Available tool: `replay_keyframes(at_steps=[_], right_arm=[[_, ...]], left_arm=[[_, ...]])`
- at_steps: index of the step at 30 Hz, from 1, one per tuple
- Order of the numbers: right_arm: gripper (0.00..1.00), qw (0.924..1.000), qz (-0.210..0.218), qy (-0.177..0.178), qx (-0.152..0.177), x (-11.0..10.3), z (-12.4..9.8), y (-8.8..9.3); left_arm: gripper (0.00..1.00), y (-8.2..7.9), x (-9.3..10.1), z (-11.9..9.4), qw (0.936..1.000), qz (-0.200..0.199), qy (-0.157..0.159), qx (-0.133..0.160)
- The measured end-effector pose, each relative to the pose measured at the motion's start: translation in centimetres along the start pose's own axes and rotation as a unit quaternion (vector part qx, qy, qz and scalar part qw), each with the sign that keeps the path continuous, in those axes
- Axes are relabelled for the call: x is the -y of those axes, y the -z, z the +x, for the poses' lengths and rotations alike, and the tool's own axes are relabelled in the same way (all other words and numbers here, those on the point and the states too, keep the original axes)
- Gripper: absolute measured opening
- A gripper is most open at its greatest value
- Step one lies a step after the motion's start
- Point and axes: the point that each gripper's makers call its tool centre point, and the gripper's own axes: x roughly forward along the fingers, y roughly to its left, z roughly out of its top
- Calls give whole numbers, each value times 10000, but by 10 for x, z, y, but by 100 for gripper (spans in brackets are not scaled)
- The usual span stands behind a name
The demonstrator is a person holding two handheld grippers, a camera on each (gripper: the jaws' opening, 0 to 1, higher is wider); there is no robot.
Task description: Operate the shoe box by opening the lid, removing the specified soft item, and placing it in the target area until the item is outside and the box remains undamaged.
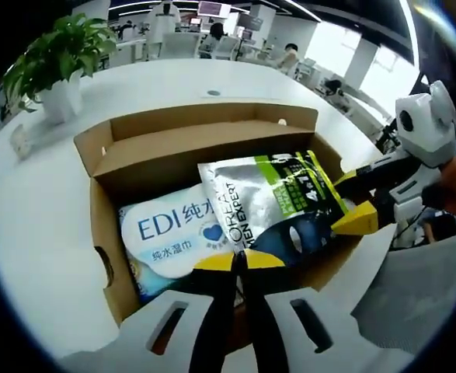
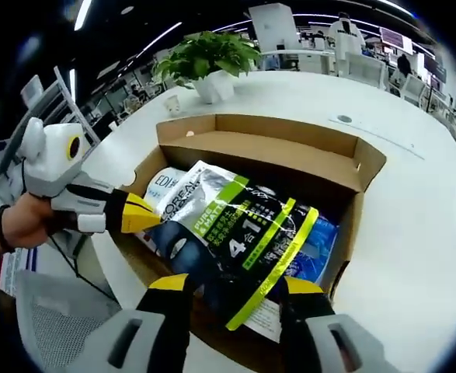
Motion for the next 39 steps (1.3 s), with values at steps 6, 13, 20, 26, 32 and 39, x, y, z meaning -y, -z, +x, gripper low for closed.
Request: replay_keyframes(at_steps=[6,13,20,26,32,39], right_arm=[[30,9996,235,70,138,7,-3,-6],[14,9984,453,243,223,15,-1,-9],[0,9946,903,245,453,20,-6,-11],[0,9952,806,180,523,16,-7,-13],[0,9950,794,93,603,13,-12,-18],[0,9944,807,135,664,17,-21,-18]], left_arm=[[1,0,0,0,10000,-11,11,0],[1,0,0,0,10000,-28,10,-11],[1,0,0,0,10000,-49,25,46],[1,0,0,-2,9999,-10,25,99],[0,-3,1,-4,9999,-6,29,125],[0,-9,10,-8,9997,72,89,197]])
